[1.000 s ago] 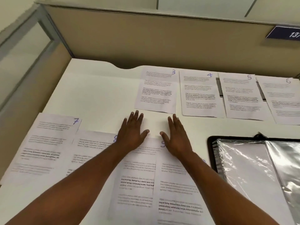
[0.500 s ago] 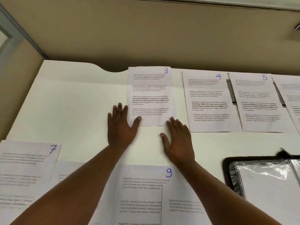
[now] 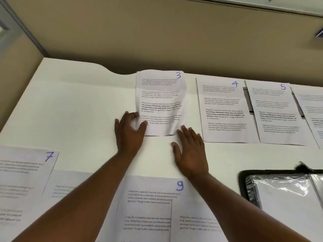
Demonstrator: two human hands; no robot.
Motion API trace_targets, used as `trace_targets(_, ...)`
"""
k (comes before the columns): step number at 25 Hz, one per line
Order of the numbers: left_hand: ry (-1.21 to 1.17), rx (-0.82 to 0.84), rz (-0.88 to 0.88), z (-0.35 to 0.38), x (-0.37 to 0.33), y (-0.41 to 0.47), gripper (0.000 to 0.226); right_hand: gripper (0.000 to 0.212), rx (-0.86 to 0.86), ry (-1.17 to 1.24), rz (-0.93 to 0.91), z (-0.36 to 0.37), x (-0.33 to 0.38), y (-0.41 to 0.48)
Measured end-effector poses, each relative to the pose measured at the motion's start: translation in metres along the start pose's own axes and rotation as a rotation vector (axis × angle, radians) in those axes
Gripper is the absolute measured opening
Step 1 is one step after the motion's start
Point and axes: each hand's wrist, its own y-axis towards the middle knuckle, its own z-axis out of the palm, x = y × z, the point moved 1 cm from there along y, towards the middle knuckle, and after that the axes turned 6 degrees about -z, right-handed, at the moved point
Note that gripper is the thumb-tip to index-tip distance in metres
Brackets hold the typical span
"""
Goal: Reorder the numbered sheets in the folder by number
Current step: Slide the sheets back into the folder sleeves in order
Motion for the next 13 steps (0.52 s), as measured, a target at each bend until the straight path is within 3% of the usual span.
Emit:
trace_targets(5, -0.5, 0.045, -0.34, 0.01, -0.034, 0.004, 0.055, 0.051, -0.009, 0.032, 0.001, -0.003, 0.0, 0.0)
trace_targets(7, -0.586, 0.034, -0.471, 0.006, -0.041, 0.008, 0.061, 0.049, -0.037, 0.042, -0.006, -0.003, -0.001, 0.0)
trace_targets(8, -0.466, 0.025, -0.45, 0.003, -0.042, 0.01, 0.064, 0.047, -0.047, 0.044, -0.012, -0.003, -0.001, -0.001)
trace_targets(11, 0.234, 0.056, -0.098, 0.002, -0.034, 0.012, 0.078, 0.036, -0.091, 0.075, -0.045, -0.003, -0.002, -0.003)
trace_targets(13, 0.414, 0.134, -0.08, 0.002, -0.026, 0.019, 0.097, 0.027, -0.154, 0.136, -0.027, -0.007, -0.002, -0.004)
